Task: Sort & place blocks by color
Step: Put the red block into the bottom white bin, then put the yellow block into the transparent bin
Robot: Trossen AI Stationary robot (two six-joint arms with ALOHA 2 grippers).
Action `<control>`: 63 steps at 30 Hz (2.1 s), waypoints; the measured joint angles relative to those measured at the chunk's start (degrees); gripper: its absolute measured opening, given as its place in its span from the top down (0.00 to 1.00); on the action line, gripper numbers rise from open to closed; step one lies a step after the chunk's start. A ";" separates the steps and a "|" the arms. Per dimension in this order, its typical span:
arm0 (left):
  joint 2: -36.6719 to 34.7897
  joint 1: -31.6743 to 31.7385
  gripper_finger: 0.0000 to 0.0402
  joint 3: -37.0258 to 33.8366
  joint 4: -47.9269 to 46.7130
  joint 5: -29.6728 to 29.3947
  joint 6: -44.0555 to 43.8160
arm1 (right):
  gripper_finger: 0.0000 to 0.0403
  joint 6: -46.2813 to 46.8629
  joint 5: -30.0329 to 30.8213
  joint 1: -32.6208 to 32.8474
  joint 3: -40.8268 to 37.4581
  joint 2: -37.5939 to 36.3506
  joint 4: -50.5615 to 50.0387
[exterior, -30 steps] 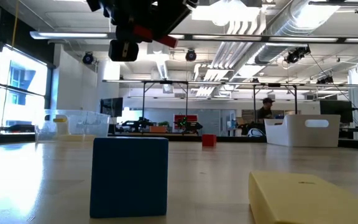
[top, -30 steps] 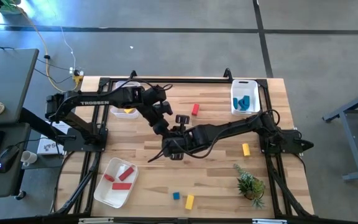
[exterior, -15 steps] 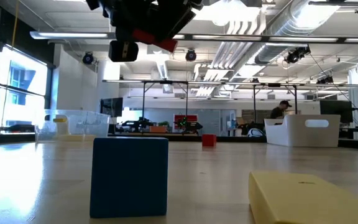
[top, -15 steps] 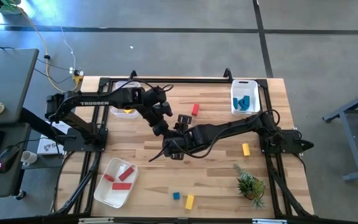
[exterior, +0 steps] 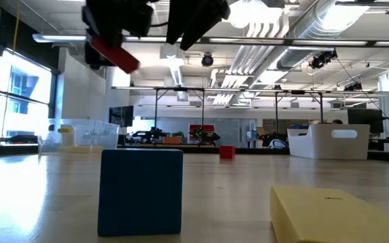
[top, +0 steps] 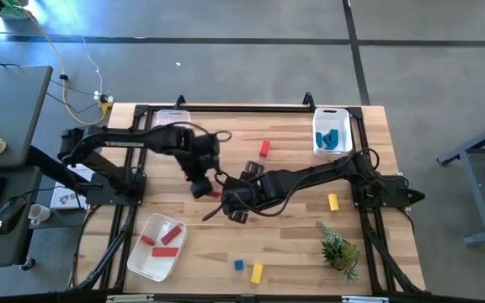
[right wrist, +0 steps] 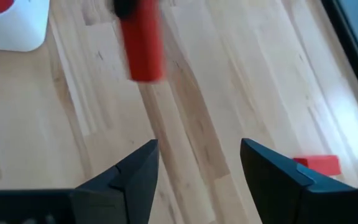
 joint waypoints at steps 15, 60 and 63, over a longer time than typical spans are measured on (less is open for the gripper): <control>-5.20 -20.43 0.90 -0.02 -20.10 -3.81 -4.02 | 0.47 2.61 -1.04 0.07 -0.01 0.00 -0.35; -0.57 -28.47 0.58 -0.79 -16.81 -16.52 -3.44 | 0.47 31.49 1.89 7.98 -0.17 0.02 -24.23; -2.03 -27.03 0.58 -0.77 -16.65 -17.49 -3.81 | 0.47 30.24 3.55 7.98 -0.24 0.02 -24.20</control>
